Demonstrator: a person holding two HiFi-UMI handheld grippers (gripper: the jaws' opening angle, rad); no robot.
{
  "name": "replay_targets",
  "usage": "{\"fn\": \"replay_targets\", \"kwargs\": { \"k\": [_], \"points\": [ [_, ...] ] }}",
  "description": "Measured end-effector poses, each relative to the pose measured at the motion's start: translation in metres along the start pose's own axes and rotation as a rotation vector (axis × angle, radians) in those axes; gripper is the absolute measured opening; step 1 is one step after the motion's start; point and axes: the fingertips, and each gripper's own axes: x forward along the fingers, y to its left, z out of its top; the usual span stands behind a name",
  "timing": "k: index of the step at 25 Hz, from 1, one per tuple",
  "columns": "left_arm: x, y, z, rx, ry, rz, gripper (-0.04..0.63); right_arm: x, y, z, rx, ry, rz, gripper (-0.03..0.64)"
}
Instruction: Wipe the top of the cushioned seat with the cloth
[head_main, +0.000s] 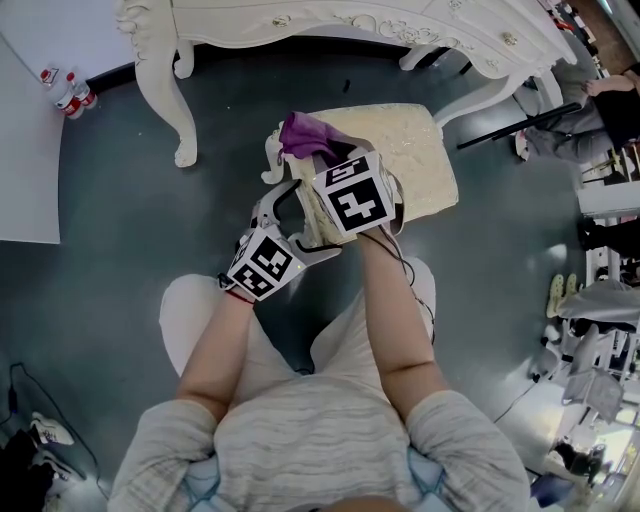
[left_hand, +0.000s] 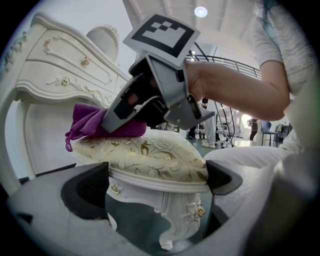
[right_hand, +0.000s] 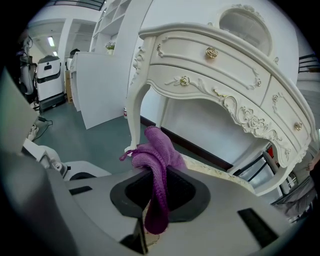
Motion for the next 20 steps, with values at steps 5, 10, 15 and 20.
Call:
{"fn": "replay_targets", "kwargs": {
  "k": [5, 10, 15, 20],
  "points": [
    [0.0, -0.001, 0.001, -0.002, -0.004, 0.002, 0.592, -0.007, 0.007, -0.003, 0.037, -0.024, 0.015, 0.057],
    [-0.002, 0.001, 0.006, 0.007, -0.006, 0.004, 0.592, -0.024, 0.01, 0.007, 0.125, -0.142, 0.054, 0.054],
    [-0.003, 0.003, 0.005, 0.009, -0.01, 0.004, 0.594, -0.066, -0.019, 0.013, 0.267, -0.296, 0.072, 0.054],
    [-0.002, 0.002, 0.005, 0.009, -0.011, 0.005, 0.592, -0.097, -0.075, -0.012, 0.301, -0.323, -0.009, 0.054]
  ]
}}
